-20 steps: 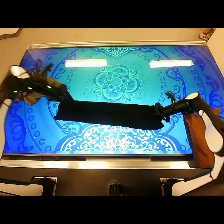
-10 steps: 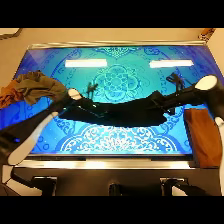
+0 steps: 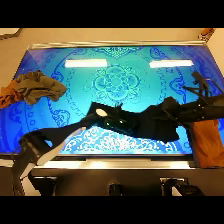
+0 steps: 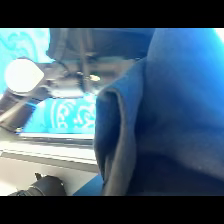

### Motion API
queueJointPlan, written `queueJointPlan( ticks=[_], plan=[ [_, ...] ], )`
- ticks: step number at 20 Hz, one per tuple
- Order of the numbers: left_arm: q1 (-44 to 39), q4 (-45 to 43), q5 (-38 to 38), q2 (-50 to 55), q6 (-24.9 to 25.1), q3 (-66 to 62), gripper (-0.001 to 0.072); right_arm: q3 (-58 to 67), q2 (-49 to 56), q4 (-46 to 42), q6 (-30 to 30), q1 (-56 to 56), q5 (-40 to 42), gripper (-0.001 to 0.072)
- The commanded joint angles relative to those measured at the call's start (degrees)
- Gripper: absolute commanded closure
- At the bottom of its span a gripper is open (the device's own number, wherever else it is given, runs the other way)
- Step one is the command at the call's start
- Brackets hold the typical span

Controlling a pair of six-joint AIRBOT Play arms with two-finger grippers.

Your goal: Fold the shirts.

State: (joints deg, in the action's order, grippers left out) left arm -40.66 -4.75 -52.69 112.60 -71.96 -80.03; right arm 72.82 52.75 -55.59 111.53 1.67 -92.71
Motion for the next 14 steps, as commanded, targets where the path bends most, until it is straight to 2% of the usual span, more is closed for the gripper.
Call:
queueJointPlan(
  ticks=[1,3,4,6,10,12,14],
  plan=[
    [-4.57,12.00,1.88,1.70,7.41,0.04,0.0683,0.07,-2.49,-2.27,2.34,-0.02,-2.08,0.0674],
    [-2.51,9.51,3.39,-0.98,8.13,0.09,0.0684,0.07,-0.87,-4.11,1.46,-0.02,-1.64,0.0675],
    [-0.24,4.44,4.61,-3.61,7.43,0.20,0.0685,0.07,0.90,-4.07,-0.26,-0.02,-1.33,0.0675],
    [6.27,-10.12,5.18,-9.75,2.49,0.22,0.0685,0.09,5.38,-2.84,-2.89,-0.09,1.40,0.0676],
    [23.80,-38.34,3.96,-23.45,-7.76,0.20,0.0684,0.15,16.09,6.14,-7.26,-2.67,10.51,0.0676],
    [32.24,-42.80,2.86,-29.38,-8.66,0.20,0.0684,0.24,22.05,8.52,-8.52,-6.97,15.08,0.0676],
    [39.85,-43.10,1.25,-34.80,-8.66,0.22,0.0683,0.24,28.52,11.56,-9.09,-11.26,20.09,0.0676]
  ],
)
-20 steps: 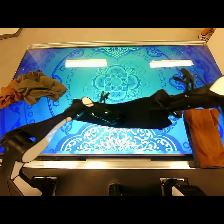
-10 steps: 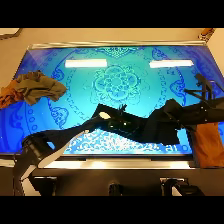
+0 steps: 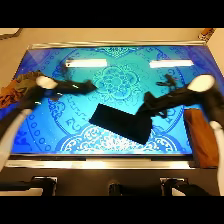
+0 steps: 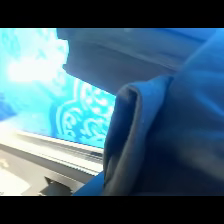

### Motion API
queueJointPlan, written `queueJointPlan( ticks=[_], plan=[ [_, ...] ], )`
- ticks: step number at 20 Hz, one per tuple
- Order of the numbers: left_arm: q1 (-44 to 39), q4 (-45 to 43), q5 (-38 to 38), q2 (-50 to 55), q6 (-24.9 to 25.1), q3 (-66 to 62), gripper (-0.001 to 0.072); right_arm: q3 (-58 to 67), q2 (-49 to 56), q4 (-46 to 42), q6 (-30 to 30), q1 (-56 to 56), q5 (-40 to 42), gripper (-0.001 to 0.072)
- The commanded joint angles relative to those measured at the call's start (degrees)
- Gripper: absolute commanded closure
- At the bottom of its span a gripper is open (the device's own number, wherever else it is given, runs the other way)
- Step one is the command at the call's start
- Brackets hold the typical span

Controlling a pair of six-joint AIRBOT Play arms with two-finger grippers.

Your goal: Fold the shirts.

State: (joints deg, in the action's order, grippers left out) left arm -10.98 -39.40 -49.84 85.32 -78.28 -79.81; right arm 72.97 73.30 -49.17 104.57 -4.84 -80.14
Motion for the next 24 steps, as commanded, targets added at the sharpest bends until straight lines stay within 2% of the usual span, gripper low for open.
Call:
queueJointPlan(
  ticks=[1,6,7,8,9,11,13,15,17,21,22,23,24],
  plan=[
    [13.44,-8.46,-2.19,-10.27,-2.32,0.00,0.0683,0.09,11.39,7.39,-2.97,-6.73,10.47,0.0675],
    [19.87,-8.48,-5.22,-19.45,-1.70,0.00,0.0683,0.09,24.17,25.20,-7.37,-12.83,23.23,0.0655],
    [19.82,-8.48,-5.51,-20.39,-1.40,0.00,0.0682,0.09,25.73,28.17,-7.85,-13.86,24.81,0.0525],
    [19.58,-8.48,-5.88,-20.90,-1.42,0.02,0.0682,0.09,26.71,30.67,-8.92,-14.78,25.88,0.0267],
    [19.34,-8.55,-5.92,-21.07,-1.42,0.13,0.0682,0.09,27.04,33.05,-11.02,-15.41,27.21,0.0096],
    [18.78,-9.66,-6.12,-20.81,-1.44,0.22,0.0682,0.11,26.43,39.23,-17.57,-15.19,28.63,0.0026],
    [18.71,-10.16,-6.14,-20.76,-1.44,1.11,0.0682,0.09,24.44,42.53,-22.38,-12.59,26.75,0.0027],
    [18.84,-10.84,-6.21,-20.76,-1.44,1.95,0.0682,0.09,20.92,37.68,-22.49,-8.11,23.56,0.0030],
    [18.84,-12.37,-6.23,-20.79,-1.42,2.01,0.0682,0.09,16.70,25.83,-19.28,-2.12,18.73,0.0031],
    [18.91,-13.31,-6.25,-20.79,-1.22,2.01,0.0682,-0.81,10.43,-15.32,-5.09,8.48,1.38,0.0061],
    [18.88,-13.35,-6.25,-20.76,-1.22,2.01,0.0682,-2.91,10.05,-21.22,-4.44,9.73,-2.32,0.0062],
    [18.88,-13.35,-6.25,-20.76,-1.22,2.01,0.0682,-5.99,10.01,-21.86,-4.59,10.58,-3.65,0.0062],
    [18.88,-13.33,-6.25,-20.76,-1.25,2.01,0.0682,-10.23,10.01,-18.69,-5.73,10.71,-2.29,0.0061]
  ],
)
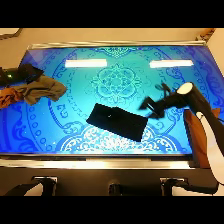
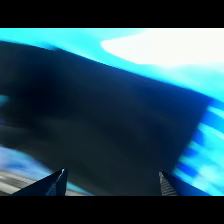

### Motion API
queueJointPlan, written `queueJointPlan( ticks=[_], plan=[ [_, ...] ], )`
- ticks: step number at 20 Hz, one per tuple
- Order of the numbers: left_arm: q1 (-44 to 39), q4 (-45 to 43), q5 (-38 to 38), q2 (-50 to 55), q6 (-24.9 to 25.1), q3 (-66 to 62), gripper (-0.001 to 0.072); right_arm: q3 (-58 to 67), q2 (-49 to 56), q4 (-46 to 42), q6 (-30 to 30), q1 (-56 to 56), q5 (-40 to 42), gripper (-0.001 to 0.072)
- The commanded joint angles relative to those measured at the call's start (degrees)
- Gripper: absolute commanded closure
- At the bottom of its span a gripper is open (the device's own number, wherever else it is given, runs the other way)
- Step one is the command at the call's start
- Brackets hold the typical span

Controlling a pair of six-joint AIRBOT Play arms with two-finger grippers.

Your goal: Fold the shirts.

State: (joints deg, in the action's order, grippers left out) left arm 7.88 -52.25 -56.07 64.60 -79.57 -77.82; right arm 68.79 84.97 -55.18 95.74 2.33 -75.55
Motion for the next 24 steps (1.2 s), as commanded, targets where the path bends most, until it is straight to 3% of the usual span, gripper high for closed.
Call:
queueJointPlan(
  ticks=[1,4,7,8,9,10,11,13,16,19,22,24],
  plan=[
    [-0.02,-0.48,-0.02,-0.04,0.04,0.02,0.0682,-10.25,-1.66,-7.50,0.90,3.30,-3.37,0.0058],
    [-0.11,-0.42,-0.15,-0.07,0.00,0.02,0.0682,-19.26,-1.64,7.41,-4.81,2.25,10.54,0.0059],
    [-0.11,-0.33,-0.33,-0.04,0.00,0.02,0.0681,-20.92,0.20,10.21,-4.72,-0.85,15.21,0.0101],
    [-0.09,-0.33,-0.31,-0.07,0.00,0.02,0.0681,-20.92,1.16,11.58,-5.01,-2.34,16.04,0.0185],
    [-0.09,-0.31,-0.33,-0.07,0.00,0.02,0.0681,-20.92,1.84,12.79,-5.60,-3.58,17.25,0.0312],
    [-0.09,-0.31,-0.33,-0.07,0.00,0.02,0.0682,-20.90,2.01,13.90,-6.71,-4.44,19.17,0.0519],
    [-0.09,-0.33,-0.33,-0.07,0.00,0.02,0.0682,-20.65,1.75,15.74,-8.02,-4.42,20.31,0.0670],
    [-0.09,-0.33,-0.33,-0.07,0.02,0.02,0.0681,-18.58,-0.11,18.71,-13.29,-2.73,20.09,0.0672],
    [-0.09,-0.33,-0.31,-0.04,0.04,0.02,0.0682,-10.27,-5.33,18.23,-13.73,3.76,13.38,0.0675],
    [-0.09,-0.33,-0.28,-0.04,0.07,0.02,0.0681,1.79,-8.81,11.98,-5.14,13.05,2.43,0.0675],
    [-0.09,-0.33,-0.28,-0.04,0.04,0.02,0.0681,14.10,-9.88,4.33,-1.33,22.58,-7.06,0.0675],
    [-0.09,-0.33,-0.28,-0.04,0.04,0.02,0.0681,19.67,-9.86,0.94,-0.09,28.61,-8.70,0.0675]
  ],
)
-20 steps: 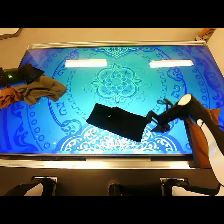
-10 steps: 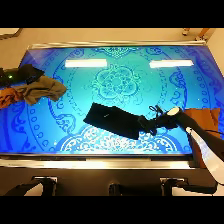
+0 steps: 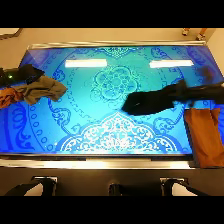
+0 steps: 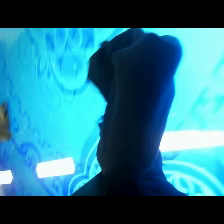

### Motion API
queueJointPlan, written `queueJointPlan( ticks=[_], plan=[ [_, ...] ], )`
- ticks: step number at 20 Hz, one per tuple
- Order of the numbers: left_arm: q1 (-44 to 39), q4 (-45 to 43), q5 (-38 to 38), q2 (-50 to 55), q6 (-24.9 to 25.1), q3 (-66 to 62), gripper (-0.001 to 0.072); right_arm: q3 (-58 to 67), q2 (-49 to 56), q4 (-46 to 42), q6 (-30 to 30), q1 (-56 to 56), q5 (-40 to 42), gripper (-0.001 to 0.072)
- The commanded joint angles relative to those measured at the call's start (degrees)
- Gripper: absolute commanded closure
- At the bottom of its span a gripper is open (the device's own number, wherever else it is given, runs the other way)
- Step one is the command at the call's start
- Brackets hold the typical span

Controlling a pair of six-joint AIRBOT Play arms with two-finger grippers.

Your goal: Fold the shirts.

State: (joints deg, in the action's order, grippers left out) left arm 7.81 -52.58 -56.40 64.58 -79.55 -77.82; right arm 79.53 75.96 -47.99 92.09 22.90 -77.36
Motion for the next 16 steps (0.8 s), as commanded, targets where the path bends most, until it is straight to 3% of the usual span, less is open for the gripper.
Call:
queueJointPlan(
  ticks=[1,9,13,16],
  plan=[
    [-0.02,0.00,0.07,-0.02,0.04,0.02,0.0682,10.54,-0.85,-7.13,4.42,10.84,-6.91,0.0675],
    [-0.02,-0.02,0.04,-0.02,0.07,0.02,0.0681,12.55,-1.01,-6.40,7.04,28.09,-6.08,0.0675],
    [-0.02,-0.02,0.04,-0.02,0.57,0.02,0.0681,12.66,-3.28,-5.88,8.04,34.49,-12.35,0.0675],
    [-0.04,0.07,0.00,-0.07,0.92,0.02,0.0681,12.63,-5.81,-12.44,9.90,38.49,-19.02,0.0675]
  ],
)
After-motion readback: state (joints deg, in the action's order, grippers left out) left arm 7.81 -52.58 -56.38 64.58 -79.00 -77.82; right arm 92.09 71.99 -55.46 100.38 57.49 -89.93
